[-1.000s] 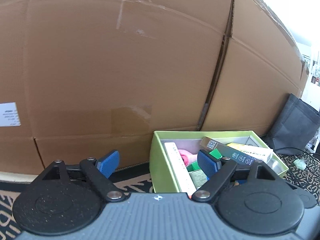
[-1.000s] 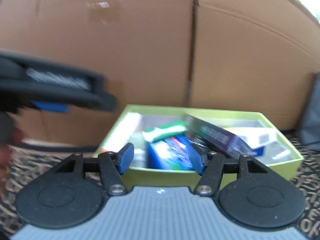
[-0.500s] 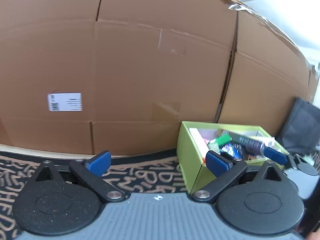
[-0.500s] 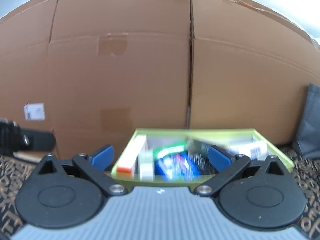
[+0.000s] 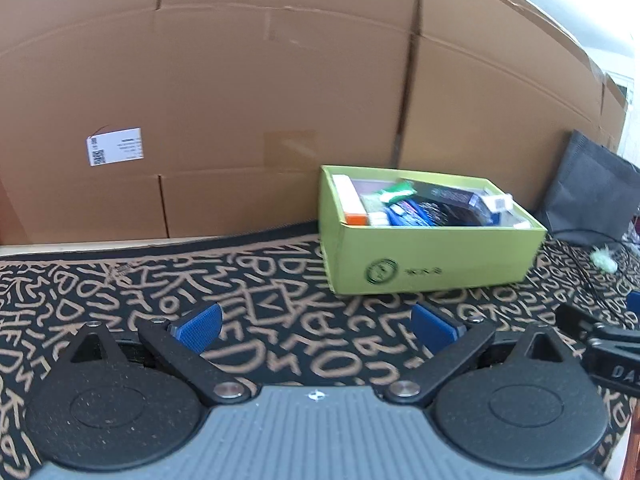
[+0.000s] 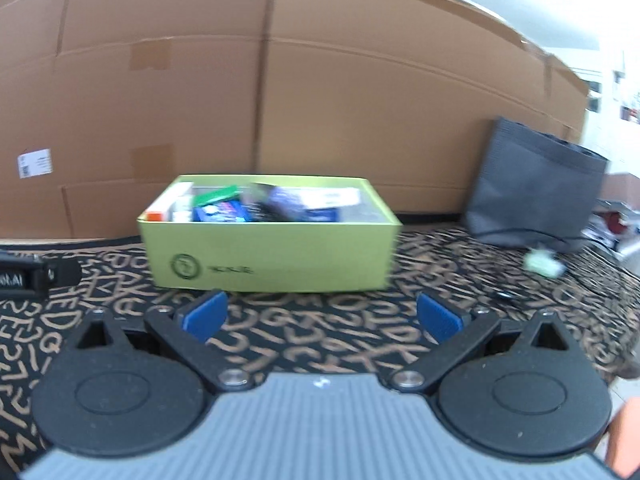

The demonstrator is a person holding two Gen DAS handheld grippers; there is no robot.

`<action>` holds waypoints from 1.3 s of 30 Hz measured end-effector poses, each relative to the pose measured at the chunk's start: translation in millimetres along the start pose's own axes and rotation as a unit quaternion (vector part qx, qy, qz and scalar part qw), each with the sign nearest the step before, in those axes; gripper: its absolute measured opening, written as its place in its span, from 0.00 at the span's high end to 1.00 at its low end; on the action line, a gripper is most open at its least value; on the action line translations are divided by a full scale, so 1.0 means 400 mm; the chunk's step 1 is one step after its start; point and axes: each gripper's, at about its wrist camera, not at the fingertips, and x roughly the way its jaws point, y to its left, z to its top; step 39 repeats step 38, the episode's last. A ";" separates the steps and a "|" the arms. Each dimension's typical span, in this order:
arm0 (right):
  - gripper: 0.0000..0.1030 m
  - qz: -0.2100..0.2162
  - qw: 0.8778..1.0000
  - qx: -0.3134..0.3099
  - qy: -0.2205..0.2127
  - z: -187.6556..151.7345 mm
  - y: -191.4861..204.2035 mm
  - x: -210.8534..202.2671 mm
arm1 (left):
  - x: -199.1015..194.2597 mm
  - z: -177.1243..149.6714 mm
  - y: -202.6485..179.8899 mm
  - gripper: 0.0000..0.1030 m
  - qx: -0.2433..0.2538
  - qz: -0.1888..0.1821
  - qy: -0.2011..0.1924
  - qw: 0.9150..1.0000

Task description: Organize objects

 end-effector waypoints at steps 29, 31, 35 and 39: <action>0.00 -0.012 0.999 0.002 0.033 -0.077 -0.038 -0.028 | -0.026 -0.051 -0.080 0.00 -0.001 -0.007 0.030 1.000; 0.00 -0.012 0.999 0.003 0.033 -0.077 -0.038 -0.028 | -0.029 -0.051 -0.083 0.00 0.003 -0.005 0.028 1.000; 0.00 -0.011 0.999 0.005 0.033 -0.080 -0.035 -0.029 | -0.034 -0.051 -0.089 0.00 0.006 -0.007 0.026 1.000; 0.00 -0.012 0.999 0.007 0.032 -0.081 -0.031 -0.032 | -0.037 -0.050 -0.091 0.00 0.007 -0.005 0.026 1.000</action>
